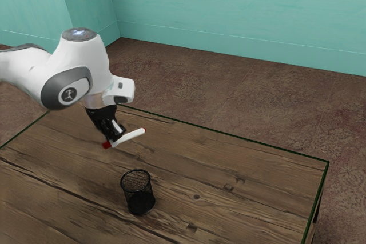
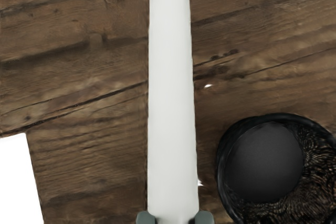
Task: Put the marker into the pen holder.
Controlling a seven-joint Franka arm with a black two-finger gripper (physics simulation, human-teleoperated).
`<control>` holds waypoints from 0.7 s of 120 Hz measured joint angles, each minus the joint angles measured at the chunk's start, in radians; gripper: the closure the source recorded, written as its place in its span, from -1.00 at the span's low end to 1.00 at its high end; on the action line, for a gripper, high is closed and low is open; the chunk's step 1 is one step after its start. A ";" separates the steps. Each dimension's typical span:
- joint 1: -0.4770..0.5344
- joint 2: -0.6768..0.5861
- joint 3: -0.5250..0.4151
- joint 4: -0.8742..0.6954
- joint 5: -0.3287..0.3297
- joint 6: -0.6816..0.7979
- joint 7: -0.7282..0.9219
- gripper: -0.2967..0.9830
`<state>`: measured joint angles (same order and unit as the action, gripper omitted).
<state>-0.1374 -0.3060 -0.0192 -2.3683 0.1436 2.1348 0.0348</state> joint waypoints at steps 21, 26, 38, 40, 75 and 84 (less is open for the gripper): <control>-0.040 -0.132 -0.061 -0.094 -0.035 -0.151 -0.049 0.66; -0.048 -0.124 -0.063 -0.099 -0.041 -0.173 -0.059 0.66; -0.070 -0.104 -0.065 -0.094 -0.050 -0.210 -0.082 0.66; -0.071 -0.099 -0.064 -0.091 -0.051 -0.215 -0.085 0.66; -0.039 0.216 -0.063 0.155 -0.064 -0.256 -0.124 0.54; 0.016 0.315 -0.060 0.206 -0.120 -0.261 -0.128 0.28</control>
<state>-0.1210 0.0088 -0.0796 -2.1618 0.0237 1.8735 -0.0935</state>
